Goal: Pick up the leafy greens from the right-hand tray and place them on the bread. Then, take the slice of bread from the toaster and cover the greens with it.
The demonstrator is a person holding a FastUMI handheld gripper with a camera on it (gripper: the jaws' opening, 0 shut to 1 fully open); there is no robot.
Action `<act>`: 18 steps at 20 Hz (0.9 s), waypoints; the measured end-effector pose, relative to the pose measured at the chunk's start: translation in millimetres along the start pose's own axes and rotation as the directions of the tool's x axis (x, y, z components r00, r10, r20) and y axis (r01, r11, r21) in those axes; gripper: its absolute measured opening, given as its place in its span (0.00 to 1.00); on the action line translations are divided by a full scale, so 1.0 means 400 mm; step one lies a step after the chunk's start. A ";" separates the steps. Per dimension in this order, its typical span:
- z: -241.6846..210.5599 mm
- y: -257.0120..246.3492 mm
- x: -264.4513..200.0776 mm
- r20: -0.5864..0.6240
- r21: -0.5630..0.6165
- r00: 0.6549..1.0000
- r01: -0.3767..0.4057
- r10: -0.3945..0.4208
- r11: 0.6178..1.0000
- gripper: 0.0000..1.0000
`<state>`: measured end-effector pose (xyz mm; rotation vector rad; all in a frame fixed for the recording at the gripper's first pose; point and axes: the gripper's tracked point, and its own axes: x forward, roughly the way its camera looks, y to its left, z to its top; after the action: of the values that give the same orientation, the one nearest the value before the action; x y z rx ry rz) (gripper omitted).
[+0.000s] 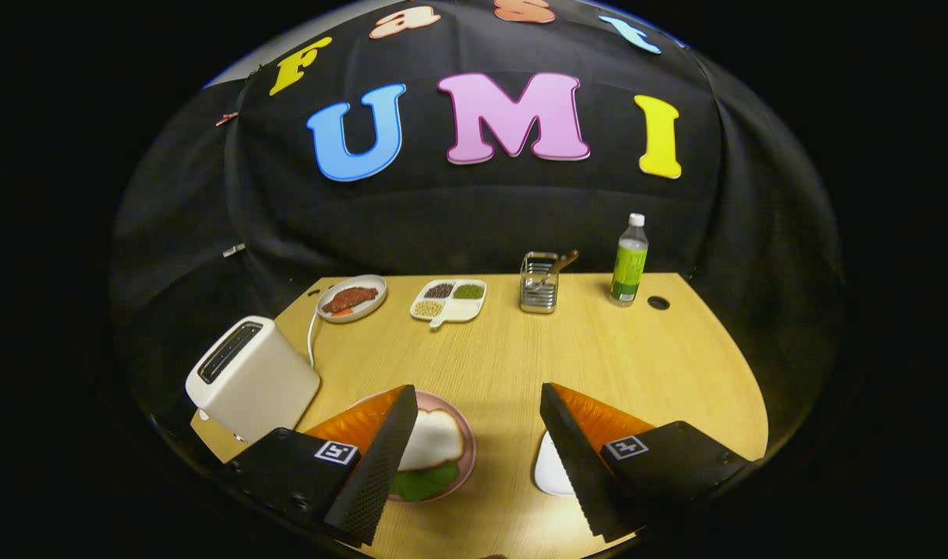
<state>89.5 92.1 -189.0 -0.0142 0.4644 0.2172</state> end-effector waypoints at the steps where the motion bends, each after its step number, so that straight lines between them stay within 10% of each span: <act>1: 0.031 -0.018 -0.020 0.028 -0.002 1.000 0.012 -0.012 1.000 0.99; 10: 0.282 -0.161 -0.239 0.261 -0.022 0.955 0.153 -0.142 0.988 0.99; 18: 0.244 -0.159 -0.416 0.217 0.005 0.958 0.193 -0.190 0.981 0.99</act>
<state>1.0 1.8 -29.7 -0.0510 0.2417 0.0307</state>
